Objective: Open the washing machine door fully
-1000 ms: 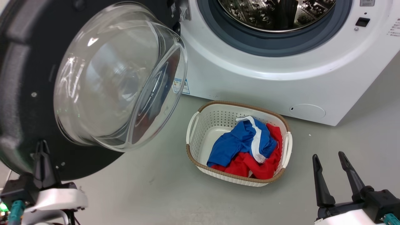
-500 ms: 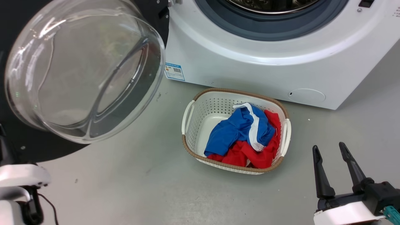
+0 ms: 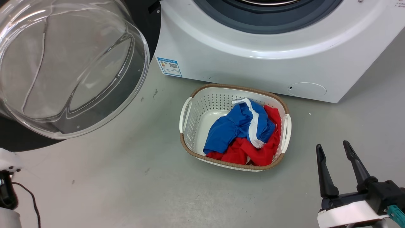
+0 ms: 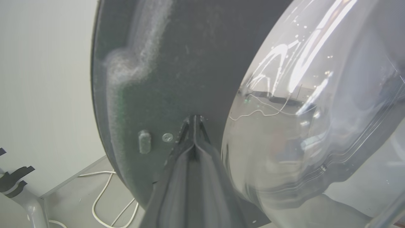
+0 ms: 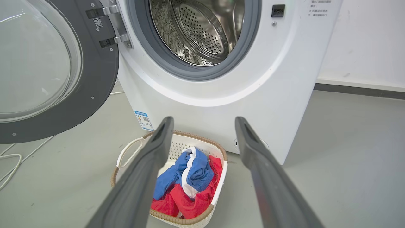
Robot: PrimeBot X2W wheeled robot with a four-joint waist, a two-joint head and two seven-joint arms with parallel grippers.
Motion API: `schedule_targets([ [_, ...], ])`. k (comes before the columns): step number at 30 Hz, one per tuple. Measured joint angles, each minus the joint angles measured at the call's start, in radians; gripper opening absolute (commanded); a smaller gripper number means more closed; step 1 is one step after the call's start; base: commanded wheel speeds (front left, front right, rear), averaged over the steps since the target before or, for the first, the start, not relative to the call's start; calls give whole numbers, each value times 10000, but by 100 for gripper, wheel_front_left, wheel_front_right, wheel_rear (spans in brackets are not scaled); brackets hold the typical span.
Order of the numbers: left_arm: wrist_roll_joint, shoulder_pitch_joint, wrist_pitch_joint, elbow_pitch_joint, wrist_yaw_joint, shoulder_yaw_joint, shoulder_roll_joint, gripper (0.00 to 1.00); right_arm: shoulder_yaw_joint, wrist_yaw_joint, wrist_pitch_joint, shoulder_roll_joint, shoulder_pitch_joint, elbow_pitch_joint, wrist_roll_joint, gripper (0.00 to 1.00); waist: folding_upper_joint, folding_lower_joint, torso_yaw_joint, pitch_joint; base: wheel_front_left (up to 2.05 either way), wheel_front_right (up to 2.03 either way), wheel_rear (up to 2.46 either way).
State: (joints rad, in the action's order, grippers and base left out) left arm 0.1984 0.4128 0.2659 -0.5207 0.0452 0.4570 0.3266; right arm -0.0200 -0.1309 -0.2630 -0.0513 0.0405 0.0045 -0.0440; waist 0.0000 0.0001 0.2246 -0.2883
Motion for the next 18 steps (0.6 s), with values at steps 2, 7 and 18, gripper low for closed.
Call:
schedule_targets([
  [2,-25,159,0,-238,67,61,104,0,0,0,0,0,-11,13,2,100,0,0,-11,10,0,0,0],
  [7,-159,430,0,-734,192,169,196,0,12,0,0,0,-14,50,13,100,0,0,-27,99,0,0,0],
  [18,-834,-462,-2,-167,606,184,23,0,40,0,0,0,119,157,-276,100,0,0,-94,973,0,0,0],
])
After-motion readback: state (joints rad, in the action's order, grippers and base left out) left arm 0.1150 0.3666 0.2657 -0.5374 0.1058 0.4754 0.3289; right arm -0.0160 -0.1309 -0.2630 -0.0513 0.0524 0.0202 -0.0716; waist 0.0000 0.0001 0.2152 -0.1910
